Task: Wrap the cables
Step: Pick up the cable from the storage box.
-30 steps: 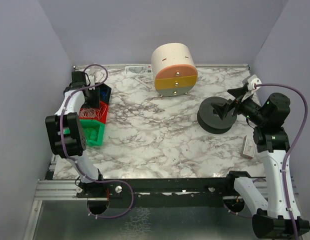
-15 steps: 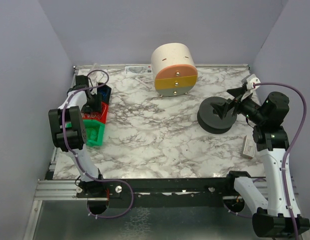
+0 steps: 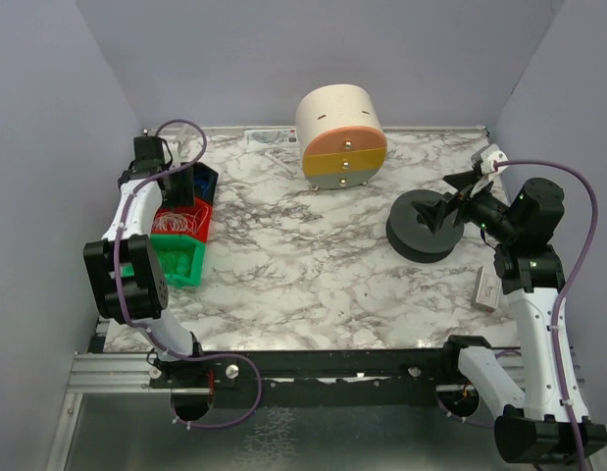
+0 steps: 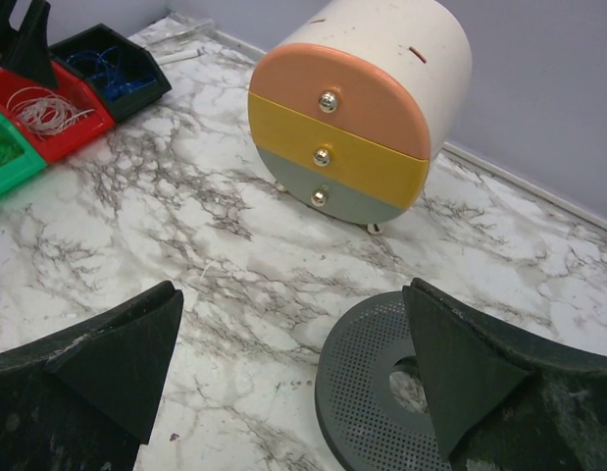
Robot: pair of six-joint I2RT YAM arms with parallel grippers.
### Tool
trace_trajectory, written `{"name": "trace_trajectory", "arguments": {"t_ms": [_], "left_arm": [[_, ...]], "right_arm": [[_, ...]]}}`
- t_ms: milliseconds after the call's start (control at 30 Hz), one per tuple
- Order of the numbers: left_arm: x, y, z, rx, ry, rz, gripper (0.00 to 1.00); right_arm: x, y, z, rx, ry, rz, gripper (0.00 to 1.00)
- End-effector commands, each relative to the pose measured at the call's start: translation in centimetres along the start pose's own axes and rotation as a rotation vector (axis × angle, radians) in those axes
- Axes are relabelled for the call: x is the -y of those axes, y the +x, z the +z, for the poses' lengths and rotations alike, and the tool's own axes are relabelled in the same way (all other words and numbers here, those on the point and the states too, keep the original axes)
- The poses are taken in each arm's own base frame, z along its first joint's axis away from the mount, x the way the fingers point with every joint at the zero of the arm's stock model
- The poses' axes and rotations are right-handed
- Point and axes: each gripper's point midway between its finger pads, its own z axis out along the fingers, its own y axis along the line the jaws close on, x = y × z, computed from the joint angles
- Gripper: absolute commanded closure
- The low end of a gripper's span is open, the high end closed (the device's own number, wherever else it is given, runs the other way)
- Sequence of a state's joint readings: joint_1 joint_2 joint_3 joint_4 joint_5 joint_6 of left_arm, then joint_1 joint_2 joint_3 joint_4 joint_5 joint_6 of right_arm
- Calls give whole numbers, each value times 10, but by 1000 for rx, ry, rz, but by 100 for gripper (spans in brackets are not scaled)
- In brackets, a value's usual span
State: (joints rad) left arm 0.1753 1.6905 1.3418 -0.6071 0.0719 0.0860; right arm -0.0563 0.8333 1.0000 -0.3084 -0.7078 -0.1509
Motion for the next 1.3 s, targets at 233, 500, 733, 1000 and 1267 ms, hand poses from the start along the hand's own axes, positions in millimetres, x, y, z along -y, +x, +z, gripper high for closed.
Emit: {"name": "trace_trajectory", "arguments": {"t_ms": [233, 500, 733, 1000, 1267], "left_arm": [[-8, 51, 37, -163, -47, -19, 31], [3, 57, 59, -204, -28, -5, 32], [9, 66, 67, -224, -25, 7, 54], [8, 30, 41, -124, -31, 28, 90], [-4, -32, -21, 57, -98, 38, 100]], "right_arm": [[-1, 4, 0, -16, -14, 0, 0], [0, 6, 0, -17, -6, 1, 0], [0, 7, 1, -20, -11, 2, 0], [0, 7, 1, -20, -9, 2, 0], [0, 7, 1, -19, -10, 3, 0]]}}
